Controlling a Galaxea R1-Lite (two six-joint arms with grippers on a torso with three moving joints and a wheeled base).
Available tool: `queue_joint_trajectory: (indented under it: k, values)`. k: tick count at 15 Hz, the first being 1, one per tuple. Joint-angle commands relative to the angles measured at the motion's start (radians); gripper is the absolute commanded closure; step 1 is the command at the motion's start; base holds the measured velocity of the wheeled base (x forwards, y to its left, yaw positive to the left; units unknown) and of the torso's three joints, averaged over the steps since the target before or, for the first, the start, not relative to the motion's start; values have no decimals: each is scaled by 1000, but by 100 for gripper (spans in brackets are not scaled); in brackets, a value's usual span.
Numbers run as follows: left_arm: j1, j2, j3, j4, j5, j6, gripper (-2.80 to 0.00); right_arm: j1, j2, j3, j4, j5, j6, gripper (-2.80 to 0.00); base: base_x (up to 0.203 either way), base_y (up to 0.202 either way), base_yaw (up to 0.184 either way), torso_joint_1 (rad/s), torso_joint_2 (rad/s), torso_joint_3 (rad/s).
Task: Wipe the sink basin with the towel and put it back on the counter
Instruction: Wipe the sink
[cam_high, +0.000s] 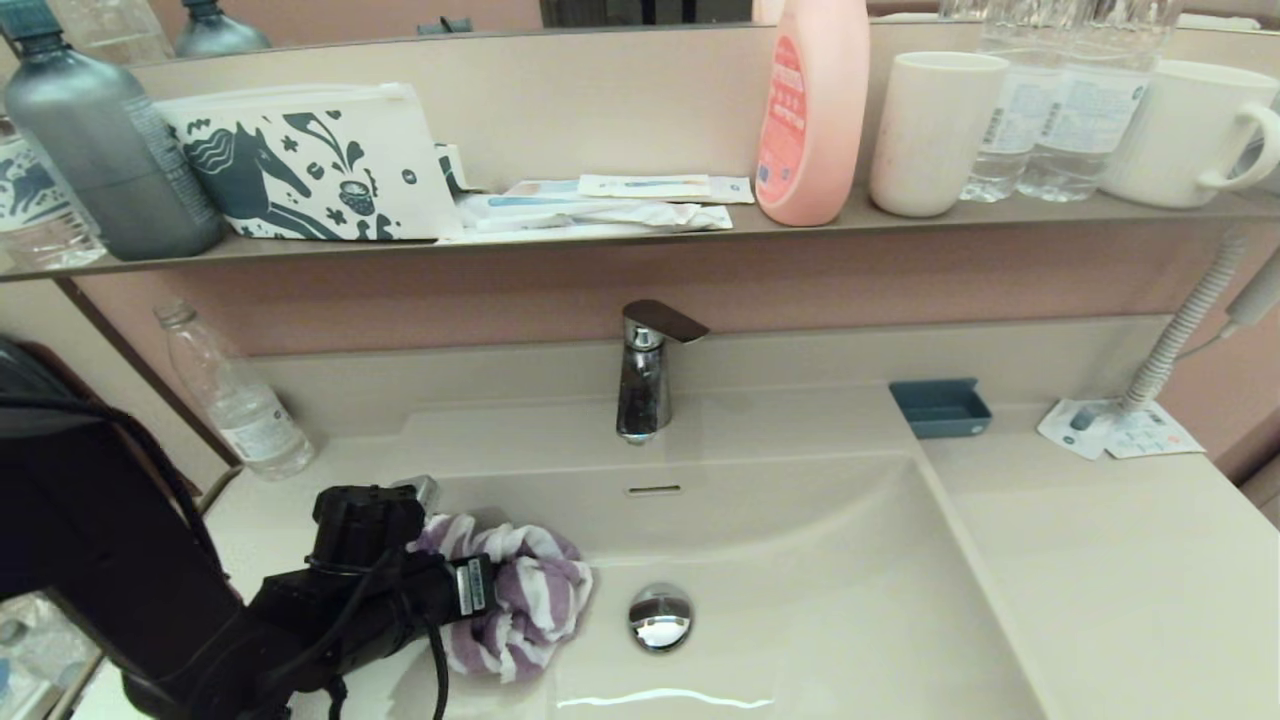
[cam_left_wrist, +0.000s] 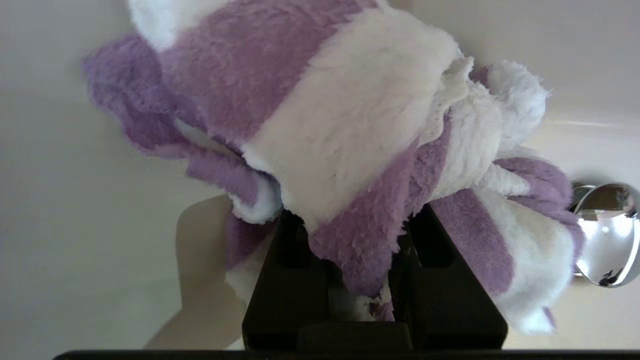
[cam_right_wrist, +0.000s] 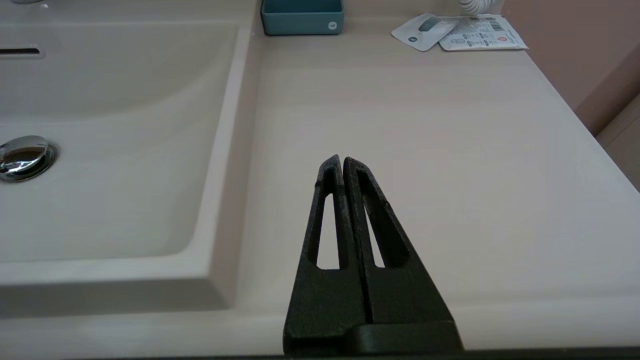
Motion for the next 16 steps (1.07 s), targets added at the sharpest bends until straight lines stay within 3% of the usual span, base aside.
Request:
queue_joint_trajectory:
  k: [1, 5, 7, 9, 13, 16]
  values:
    - [-25, 48, -21, -3, 1, -3, 0, 0, 0, 0, 0, 0, -1, 0, 0, 0, 0, 0, 0, 0]
    - [-39, 67, -65, 2, 2, -4, 0, 0, 0, 0, 0, 0, -1, 0, 0, 0, 0, 0, 0, 0]
    - [-85, 79, -92, 1, 24, -55, 0, 0, 0, 0, 0, 0, -1, 0, 0, 0, 0, 0, 0, 0]
    - [-161, 90, -128, 5, 83, -98, 0, 0, 0, 0, 0, 0, -1, 0, 0, 0, 0, 0, 0, 0]
    - [-275, 155, -186, 6, 204, -120, 0, 0, 0, 0, 0, 0, -1, 0, 0, 0, 0, 0, 0, 0]
    - [-371, 219, -242, 6, 261, -139, 0, 0, 0, 0, 0, 0, -1, 0, 0, 0, 0, 0, 0, 0]
